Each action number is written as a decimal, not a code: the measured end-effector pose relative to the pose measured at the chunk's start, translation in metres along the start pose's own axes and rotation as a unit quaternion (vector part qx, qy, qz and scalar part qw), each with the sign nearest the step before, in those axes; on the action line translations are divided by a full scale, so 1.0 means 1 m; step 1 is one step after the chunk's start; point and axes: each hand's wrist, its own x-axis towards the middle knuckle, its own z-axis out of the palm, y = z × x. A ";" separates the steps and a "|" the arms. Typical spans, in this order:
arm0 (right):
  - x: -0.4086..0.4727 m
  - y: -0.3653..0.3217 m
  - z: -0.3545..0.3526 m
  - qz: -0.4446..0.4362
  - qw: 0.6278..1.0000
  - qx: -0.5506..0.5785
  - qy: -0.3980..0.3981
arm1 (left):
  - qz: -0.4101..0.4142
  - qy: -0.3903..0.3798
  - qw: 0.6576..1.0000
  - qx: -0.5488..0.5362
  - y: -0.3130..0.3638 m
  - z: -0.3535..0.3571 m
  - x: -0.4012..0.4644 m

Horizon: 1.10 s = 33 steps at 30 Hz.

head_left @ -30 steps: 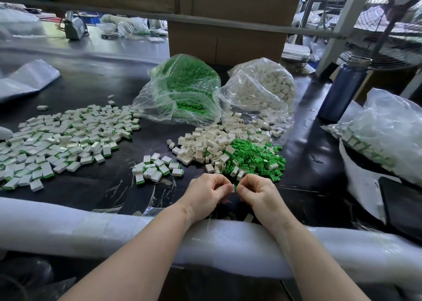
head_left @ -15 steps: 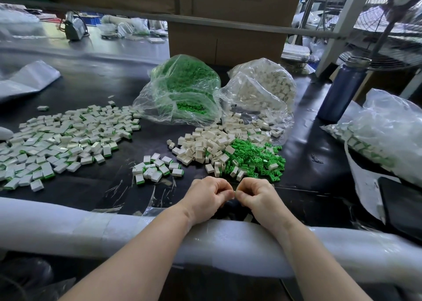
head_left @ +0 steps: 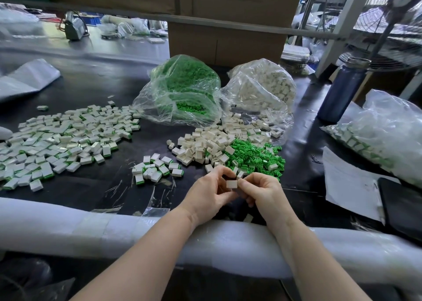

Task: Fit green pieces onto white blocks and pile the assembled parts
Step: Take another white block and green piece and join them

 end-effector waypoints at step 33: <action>-0.002 -0.002 0.001 -0.056 0.998 -0.001 0.001 | -0.015 -0.003 0.999 -0.031 0.000 -0.003 0.000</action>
